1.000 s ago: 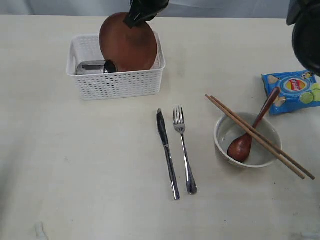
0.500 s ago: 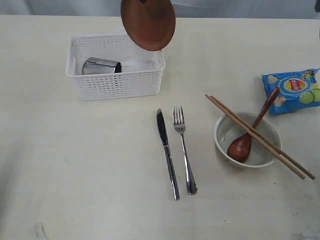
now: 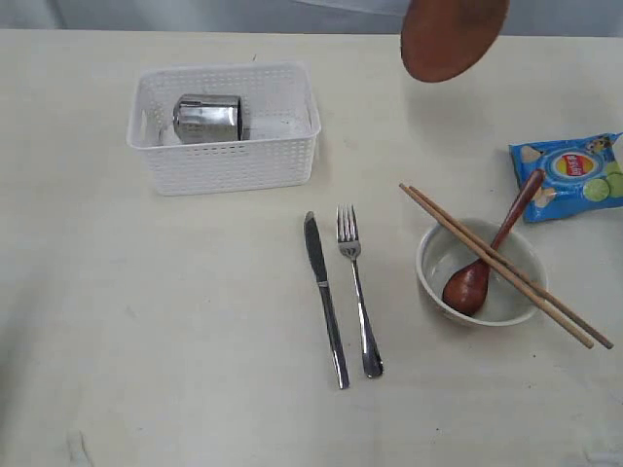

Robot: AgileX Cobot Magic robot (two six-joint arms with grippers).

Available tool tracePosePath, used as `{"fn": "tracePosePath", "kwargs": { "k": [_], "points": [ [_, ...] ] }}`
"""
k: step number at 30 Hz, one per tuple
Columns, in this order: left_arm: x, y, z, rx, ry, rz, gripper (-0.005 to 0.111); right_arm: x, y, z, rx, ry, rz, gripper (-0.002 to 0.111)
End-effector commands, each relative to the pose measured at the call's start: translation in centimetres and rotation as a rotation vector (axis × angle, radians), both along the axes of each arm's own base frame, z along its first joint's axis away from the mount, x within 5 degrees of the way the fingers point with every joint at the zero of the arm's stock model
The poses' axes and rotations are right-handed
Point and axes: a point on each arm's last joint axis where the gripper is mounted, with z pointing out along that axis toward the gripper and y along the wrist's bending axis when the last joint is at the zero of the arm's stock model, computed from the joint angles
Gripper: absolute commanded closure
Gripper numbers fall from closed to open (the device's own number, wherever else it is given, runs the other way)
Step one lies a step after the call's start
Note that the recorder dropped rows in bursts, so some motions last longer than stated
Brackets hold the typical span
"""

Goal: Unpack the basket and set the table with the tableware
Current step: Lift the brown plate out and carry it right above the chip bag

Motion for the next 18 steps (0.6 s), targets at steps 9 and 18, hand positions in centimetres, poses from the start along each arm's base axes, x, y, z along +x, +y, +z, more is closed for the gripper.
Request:
{"fn": "tracePosePath", "kwargs": {
  "k": [9, 18],
  "points": [
    [0.0, 0.0, 0.0, -0.002, -0.011, -0.008, 0.107, 0.1, -2.1, -8.9, 0.071, 0.139, -0.152, 0.109],
    [0.0, 0.0, 0.0, -0.002, -0.011, -0.008, 0.107, 0.2, -2.1, -11.6, 0.069, 0.242, -0.185, 0.109]
  ]
}}
